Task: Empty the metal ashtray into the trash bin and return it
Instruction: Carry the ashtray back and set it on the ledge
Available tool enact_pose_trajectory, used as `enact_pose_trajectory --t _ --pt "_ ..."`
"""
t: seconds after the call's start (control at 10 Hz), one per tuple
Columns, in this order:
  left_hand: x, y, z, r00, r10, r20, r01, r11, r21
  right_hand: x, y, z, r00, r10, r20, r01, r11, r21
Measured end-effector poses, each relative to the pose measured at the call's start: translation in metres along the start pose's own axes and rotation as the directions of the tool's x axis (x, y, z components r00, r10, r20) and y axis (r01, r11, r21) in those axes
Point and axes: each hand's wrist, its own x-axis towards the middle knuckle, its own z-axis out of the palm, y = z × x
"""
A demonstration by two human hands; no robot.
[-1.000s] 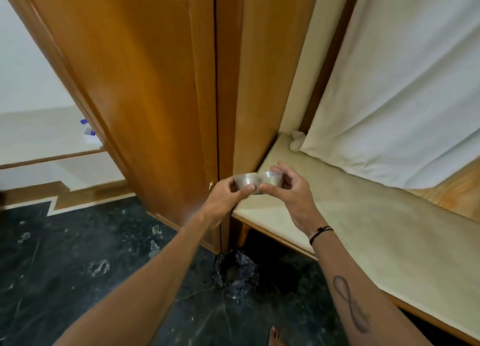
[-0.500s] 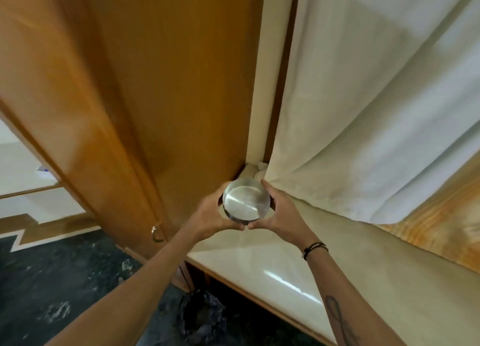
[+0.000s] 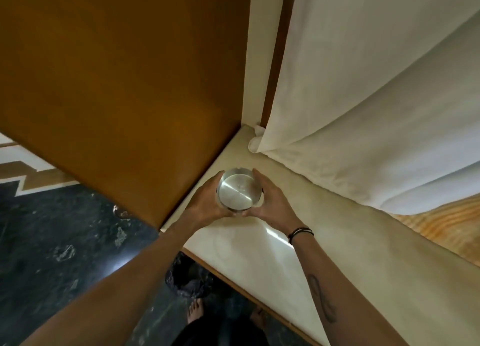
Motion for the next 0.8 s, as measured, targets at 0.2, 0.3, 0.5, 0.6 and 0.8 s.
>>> enact_pose_trajectory --t 0.2,0.3,0.5,0.6,0.8 --pt "0.022 -0.037 0.032 0.977 -0.158 0.146 0.139 0.981 0.133 0.014 0.043 0.041 0.99 0.141 0.004 -0.14 0.989 -0.035" --pt "0.028 -0.058 0.049 0.954 -0.221 0.202 0.196 0.971 0.133 0.017 0.063 0.056 0.982 0.189 0.007 -0.188 0.978 -0.093" --pt "0.034 -0.076 0.058 0.946 -0.253 0.202 0.233 0.965 0.122 0.022 0.076 0.066 0.973 0.23 -0.007 -0.228 0.957 -0.18" --pt "0.029 -0.073 0.052 0.952 -0.216 0.219 0.162 0.957 0.241 0.022 0.069 0.066 0.969 0.246 0.021 -0.233 0.938 -0.256" --pt "0.019 -0.064 0.035 0.94 -0.211 0.267 0.143 0.957 0.252 0.02 0.062 0.056 0.971 0.22 0.094 -0.175 0.92 -0.351"
